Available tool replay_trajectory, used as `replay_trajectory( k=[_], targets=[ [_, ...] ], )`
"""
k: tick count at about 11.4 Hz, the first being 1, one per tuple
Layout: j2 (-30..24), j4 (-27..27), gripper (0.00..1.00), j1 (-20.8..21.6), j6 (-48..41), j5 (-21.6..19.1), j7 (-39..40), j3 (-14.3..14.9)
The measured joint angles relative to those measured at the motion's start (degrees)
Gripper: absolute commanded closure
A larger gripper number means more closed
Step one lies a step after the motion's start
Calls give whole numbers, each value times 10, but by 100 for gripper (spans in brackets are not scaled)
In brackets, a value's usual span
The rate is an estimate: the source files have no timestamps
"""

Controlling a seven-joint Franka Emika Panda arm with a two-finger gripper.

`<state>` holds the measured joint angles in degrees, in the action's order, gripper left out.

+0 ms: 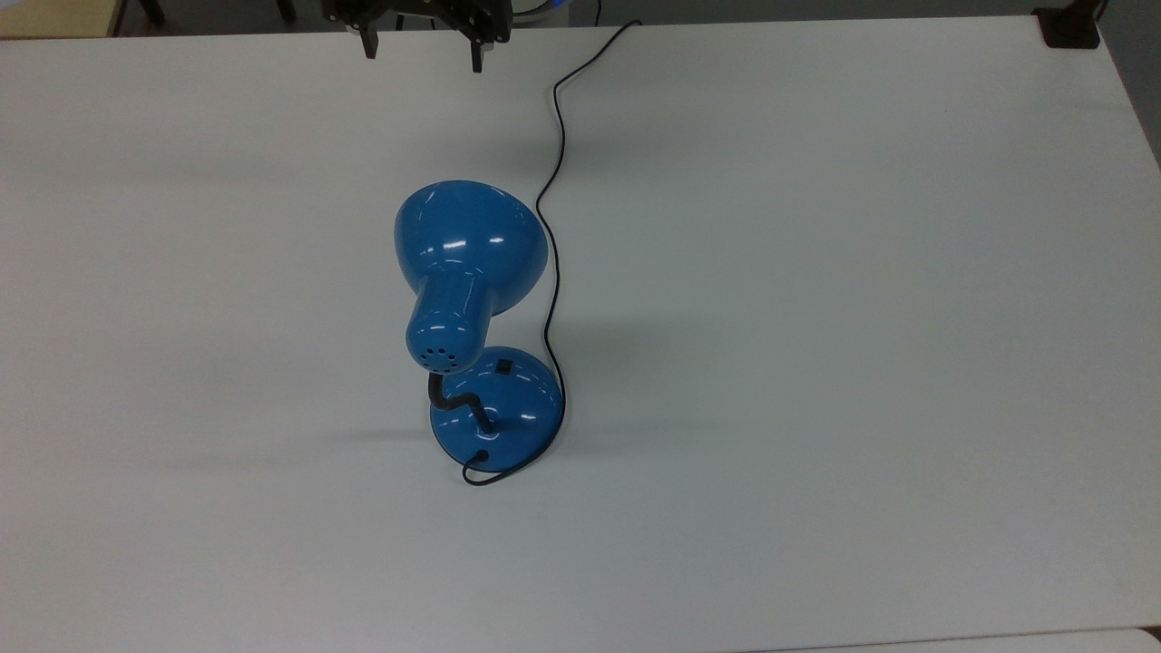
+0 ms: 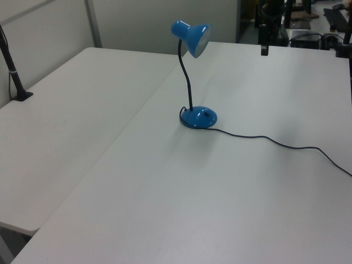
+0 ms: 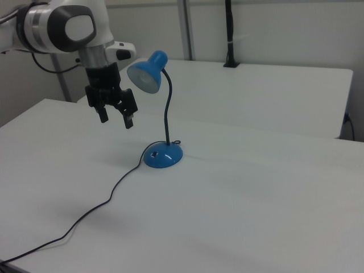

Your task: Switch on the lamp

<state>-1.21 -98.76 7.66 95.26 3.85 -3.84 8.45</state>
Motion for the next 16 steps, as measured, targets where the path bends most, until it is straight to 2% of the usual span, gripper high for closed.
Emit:
replay_trajectory(
  k=[9, 10, 11, 12, 13, 16],
  targets=[
    [8, 16, 0, 0, 1, 0, 0, 1],
    [10, 18, 8, 0, 4, 0, 0, 1],
    [15, 19, 37, 0, 7, 0, 0, 1],
    [22, 19, 85, 0, 12, 0, 0, 1],
    [29, 19, 100, 0, 25, 0, 1, 1],
    [57, 18, 100, 1, 92, 0, 34, 1]
  ],
)
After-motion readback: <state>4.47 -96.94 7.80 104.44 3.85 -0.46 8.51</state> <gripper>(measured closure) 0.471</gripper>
